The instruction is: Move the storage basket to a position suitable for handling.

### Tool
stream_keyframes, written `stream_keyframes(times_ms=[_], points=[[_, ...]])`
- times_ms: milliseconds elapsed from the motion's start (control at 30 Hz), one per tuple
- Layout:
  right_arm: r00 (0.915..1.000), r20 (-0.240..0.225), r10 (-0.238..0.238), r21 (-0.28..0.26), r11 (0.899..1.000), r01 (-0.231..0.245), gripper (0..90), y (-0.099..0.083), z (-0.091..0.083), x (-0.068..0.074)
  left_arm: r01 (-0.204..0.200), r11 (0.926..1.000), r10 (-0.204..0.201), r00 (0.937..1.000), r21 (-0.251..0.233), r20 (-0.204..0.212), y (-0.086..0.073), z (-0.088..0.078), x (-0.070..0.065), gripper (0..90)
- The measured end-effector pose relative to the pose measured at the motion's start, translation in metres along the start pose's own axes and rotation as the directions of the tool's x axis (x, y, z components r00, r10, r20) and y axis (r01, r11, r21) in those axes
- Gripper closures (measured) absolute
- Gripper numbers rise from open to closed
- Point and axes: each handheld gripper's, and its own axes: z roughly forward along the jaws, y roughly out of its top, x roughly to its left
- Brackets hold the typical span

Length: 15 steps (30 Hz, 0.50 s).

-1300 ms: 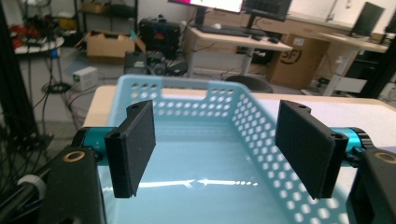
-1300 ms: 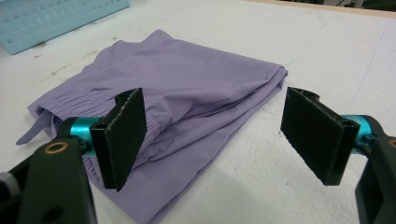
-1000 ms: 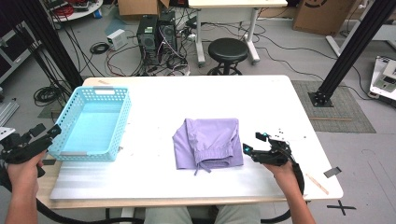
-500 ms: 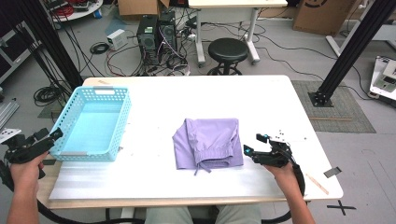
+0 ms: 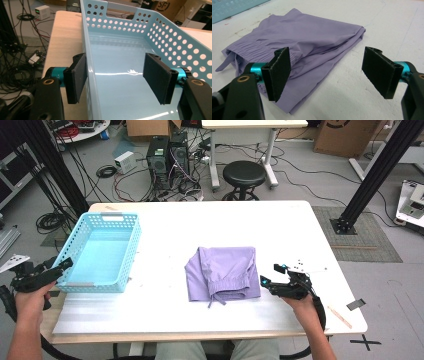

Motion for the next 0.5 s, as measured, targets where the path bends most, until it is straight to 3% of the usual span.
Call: stream_keyframes(times_ms=[267,500], points=[[1.0000,-0.001,0.000,-0.002,1.000,0.000,23.5,0.000,-0.001,-0.001,-0.025,0.9995,0.025,0.9997,0.018,0.002,0.001,0.009,-0.017,35.8],[1.0000,-0.003,-0.002,-0.006,1.000,0.002,23.6,0.001,-0.002,-0.002,-0.019,0.9996,0.019,0.9998,0.019,-0.005,-0.002,0.011,-0.032,35.8]])
